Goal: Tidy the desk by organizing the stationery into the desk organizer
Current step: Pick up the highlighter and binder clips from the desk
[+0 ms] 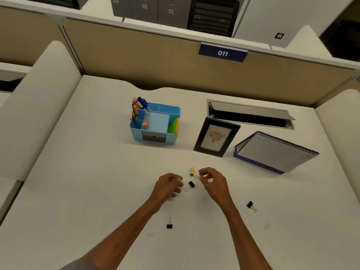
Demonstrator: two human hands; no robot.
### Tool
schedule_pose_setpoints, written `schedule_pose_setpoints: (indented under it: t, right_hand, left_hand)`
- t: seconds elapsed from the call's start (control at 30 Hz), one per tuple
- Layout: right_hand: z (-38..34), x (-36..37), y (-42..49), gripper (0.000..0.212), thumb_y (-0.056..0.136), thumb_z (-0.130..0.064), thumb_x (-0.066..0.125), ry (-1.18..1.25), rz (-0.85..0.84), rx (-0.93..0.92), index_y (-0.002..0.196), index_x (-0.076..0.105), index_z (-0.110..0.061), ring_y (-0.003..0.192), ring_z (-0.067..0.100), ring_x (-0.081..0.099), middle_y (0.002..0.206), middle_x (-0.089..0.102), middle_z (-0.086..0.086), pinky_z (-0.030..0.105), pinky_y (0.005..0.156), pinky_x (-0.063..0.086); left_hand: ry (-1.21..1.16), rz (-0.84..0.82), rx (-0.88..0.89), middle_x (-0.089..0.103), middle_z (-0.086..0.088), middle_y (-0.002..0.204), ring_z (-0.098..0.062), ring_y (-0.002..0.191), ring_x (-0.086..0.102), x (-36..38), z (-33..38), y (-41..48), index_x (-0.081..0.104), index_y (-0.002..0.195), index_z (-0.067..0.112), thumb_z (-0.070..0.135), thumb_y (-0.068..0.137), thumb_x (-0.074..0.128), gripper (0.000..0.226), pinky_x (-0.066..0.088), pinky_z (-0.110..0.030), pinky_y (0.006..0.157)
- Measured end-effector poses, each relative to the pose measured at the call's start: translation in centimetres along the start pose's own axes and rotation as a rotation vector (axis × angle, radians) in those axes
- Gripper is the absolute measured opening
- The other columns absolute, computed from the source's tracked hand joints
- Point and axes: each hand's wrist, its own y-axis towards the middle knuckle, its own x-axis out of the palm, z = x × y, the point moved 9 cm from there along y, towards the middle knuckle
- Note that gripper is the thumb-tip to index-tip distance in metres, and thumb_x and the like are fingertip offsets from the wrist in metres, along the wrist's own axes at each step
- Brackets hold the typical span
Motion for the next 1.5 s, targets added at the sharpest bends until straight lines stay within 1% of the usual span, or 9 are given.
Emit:
schedule_pose_setpoints:
  t: [0.13, 0.23, 0.4, 0.6, 0.87, 1.07, 1.2, 1.4, 1.5]
  right_hand:
    - [2.9, -0.7, -1.3, 0.016, 0.098, -0.018, 0.07, -0.023, -0.001, 0.036, 0.113, 0.073, -0.025, 0.094, 0.002, 0.066, 0.111, 0.072, -0.013, 0.011, 0.081, 0.05]
    - [4.4, -0.5, -1.8, 0.016, 0.099, -0.019, 0.07, -0.044, -0.039, 0.051, 0.113, 0.073, -0.026, 0.094, 0.001, 0.065, 0.111, 0.07, -0.015, 0.016, 0.089, 0.054]
    - [5.0, -0.3, -1.9, 0.016, 0.099, -0.02, 0.069, -0.053, -0.057, 0.041, 0.112, 0.072, -0.028, 0.097, 0.003, 0.065, 0.114, 0.071, -0.014, 0.013, 0.091, 0.051]
    - [5.3, -0.6, -1.8, 0.019, 0.1, -0.016, 0.068, -0.057, -0.062, 0.036, 0.116, 0.073, -0.023, 0.106, 0.008, 0.066, 0.119, 0.072, -0.007, 0.014, 0.096, 0.05]
    - [1.3, -0.8, 0.3, 0.032, 0.095, -0.013, 0.073, -0.046, -0.082, -0.059, 0.123, 0.069, -0.027, 0.101, 0.008, 0.067, 0.118, 0.071, -0.011, 0.029, 0.097, 0.058]
    - [-5.3, -1.2, 2.6, 0.045, 0.092, -0.04, 0.078, -0.186, -0.17, -0.233, 0.133, 0.062, -0.033, 0.102, 0.007, 0.062, 0.125, 0.064, -0.013, 0.025, 0.087, 0.055]
    - [-9.0, -0.9, 3.0, 0.031, 0.095, -0.04, 0.074, -0.251, -0.139, -0.359, 0.123, 0.068, -0.029, 0.097, 0.007, 0.062, 0.121, 0.064, -0.011, 0.016, 0.075, 0.046]
    - [-13.6, 1.2, 3.9, 0.037, 0.097, -0.039, 0.073, -0.278, -0.142, -0.451, 0.131, 0.067, -0.028, 0.094, 0.008, 0.063, 0.123, 0.065, -0.009, 0.019, 0.076, 0.05]
    - [-15.9, 2.2, 4.7, 0.033, 0.096, -0.037, 0.074, -0.265, -0.12, -0.475, 0.127, 0.068, -0.029, 0.091, 0.008, 0.062, 0.12, 0.065, -0.01, 0.021, 0.073, 0.052]
  left_hand:
    - [0.377, 0.218, 0.339, 0.072, 0.011, 0.115, -0.008, 0.1, 0.069, 1.2, 2.6, 0.8, 0.068, 0.118, 0.028, 0.023, 0.104, 0.061, 0.016, 0.056, -0.026, 0.09]
    - [0.501, 0.192, 0.456, 0.064, 0.006, 0.128, -0.013, 0.107, 0.065, 3.6, 4.1, 1.7, 0.059, 0.132, 0.033, 0.026, 0.103, 0.064, 0.03, 0.056, -0.027, 0.091]
    - [0.764, 0.083, 0.492, 0.051, -0.001, 0.15, -0.021, 0.132, 0.053, 7.1, 4.6, 3.4, 0.054, 0.147, 0.032, 0.028, 0.103, 0.064, 0.046, 0.051, -0.037, 0.104]
    - [0.824, 0.091, 0.458, 0.055, -0.002, 0.142, -0.021, 0.124, 0.057, 7.9, 4.0, 4.4, 0.063, 0.134, 0.023, 0.02, 0.102, 0.067, 0.032, 0.052, -0.031, 0.101]
    - [0.298, 0.111, 0.331, 0.071, 0.003, 0.122, -0.014, 0.107, 0.069, 5.5, 4.4, 4.1, 0.068, 0.126, 0.023, 0.024, 0.098, 0.075, 0.029, 0.058, -0.029, 0.094]
    - [-0.001, 0.094, 0.285, 0.072, 0.012, 0.115, -0.006, 0.105, 0.071, 3.2, 6.2, 3.2, 0.067, 0.13, 0.026, 0.023, 0.094, 0.08, 0.039, 0.059, -0.017, 0.078]
    - [-0.182, 0.105, 0.261, 0.075, 0.001, 0.12, -0.017, 0.108, 0.074, 1.2, 7.1, 2.7, 0.067, 0.131, 0.021, 0.021, 0.092, 0.082, 0.042, 0.063, -0.026, 0.084]
    - [-0.358, 0.153, 0.26, 0.077, 0.0, 0.12, -0.02, 0.108, 0.076, -2.8, 7.9, 2.1, 0.07, 0.129, 0.019, 0.022, 0.091, 0.082, 0.04, 0.064, -0.028, 0.084]
    - [-0.422, 0.152, 0.259, 0.077, -0.003, 0.123, -0.023, 0.112, 0.075, -4.8, 8.3, 2.0, 0.069, 0.132, 0.018, 0.024, 0.093, 0.08, 0.042, 0.063, -0.038, 0.093]
